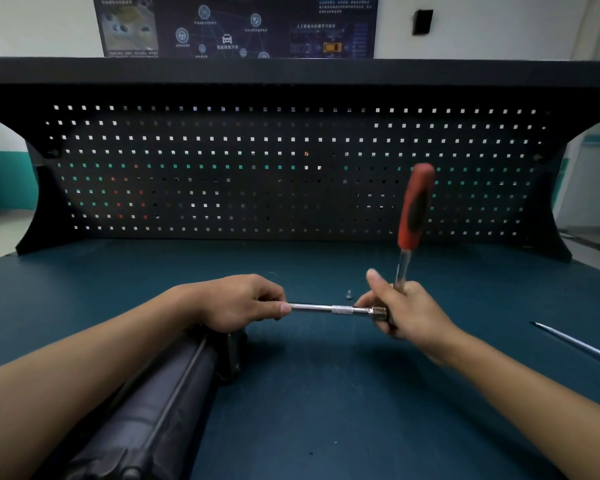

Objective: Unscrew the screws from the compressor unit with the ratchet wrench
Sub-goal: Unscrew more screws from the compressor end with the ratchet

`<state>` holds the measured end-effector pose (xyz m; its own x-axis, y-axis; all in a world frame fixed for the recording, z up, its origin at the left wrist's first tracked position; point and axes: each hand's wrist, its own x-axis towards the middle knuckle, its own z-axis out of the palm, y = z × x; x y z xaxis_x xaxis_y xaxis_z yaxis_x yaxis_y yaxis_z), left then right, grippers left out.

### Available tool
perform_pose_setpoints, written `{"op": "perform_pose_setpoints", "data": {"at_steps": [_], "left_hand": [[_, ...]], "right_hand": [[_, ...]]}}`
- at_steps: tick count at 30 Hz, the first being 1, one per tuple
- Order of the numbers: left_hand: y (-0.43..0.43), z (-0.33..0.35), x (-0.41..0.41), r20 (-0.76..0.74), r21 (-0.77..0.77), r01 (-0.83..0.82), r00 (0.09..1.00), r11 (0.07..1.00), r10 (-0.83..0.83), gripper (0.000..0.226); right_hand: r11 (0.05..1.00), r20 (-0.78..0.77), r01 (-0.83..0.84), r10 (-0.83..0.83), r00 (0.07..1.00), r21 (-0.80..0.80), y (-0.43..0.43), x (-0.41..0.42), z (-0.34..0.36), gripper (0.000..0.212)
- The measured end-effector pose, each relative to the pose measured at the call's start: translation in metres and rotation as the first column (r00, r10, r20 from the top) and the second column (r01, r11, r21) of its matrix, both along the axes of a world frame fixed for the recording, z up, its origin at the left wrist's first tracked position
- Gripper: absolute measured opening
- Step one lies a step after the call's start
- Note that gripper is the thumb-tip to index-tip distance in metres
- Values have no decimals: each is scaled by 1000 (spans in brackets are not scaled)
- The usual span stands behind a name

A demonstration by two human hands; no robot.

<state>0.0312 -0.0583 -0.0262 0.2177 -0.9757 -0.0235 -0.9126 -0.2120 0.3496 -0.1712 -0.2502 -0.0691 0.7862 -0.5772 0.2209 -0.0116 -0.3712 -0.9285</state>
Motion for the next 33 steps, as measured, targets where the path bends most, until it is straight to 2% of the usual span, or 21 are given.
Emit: {"op": "perform_pose_setpoints", "data": {"at_steps": [2, 4, 7, 10, 12, 18, 22, 28, 31, 33], "left_hand": [[1, -1, 1, -1, 0, 12, 1000, 1000, -12, 26], [2, -1, 2, -5, -4, 22, 1000, 1000, -22, 26], [1, 1, 1, -17, -17, 24, 1000, 1000, -24, 27], [1, 2, 1, -20, -31, 24, 999, 999, -25, 27], [1, 1, 1, -10, -30, 31, 999, 999, -31, 26], [1, -3, 3, -28, -30, 2, 1000, 1000, -3, 27], [-2, -2, 3, 13, 12, -27, 1000, 1000, 27, 28], [-1, -1, 2, -10, -1, -13, 1000, 1000, 13, 26], [0, 0, 1, -23, -2, 0, 1000, 1000, 0, 26], [0, 0, 0, -23, -11, 1, 1000, 1000, -1, 26]], "right_hand": [[983, -77, 14, 1, 997, 185, 2, 0, 1, 75], [931, -115, -40, 87, 990, 362, 1, -1, 1, 74], [812, -36, -164, 222, 974, 561, -3, -3, 4, 59], [725, 54, -239, 269, 962, 646, -2, -2, 5, 42], [735, 70, -242, 257, 964, 634, -1, -2, 4, 35], [936, 17, -163, 166, 986, 313, -2, -5, 2, 27], [993, -21, -119, 119, 993, 4, -5, -7, -2, 17], [947, 71, -85, 112, 991, -309, -9, -5, -8, 7], [853, 193, -17, 138, 972, -521, -5, -2, -9, 17], [798, 252, 32, 153, 956, -602, -7, -1, -9, 25]]}}
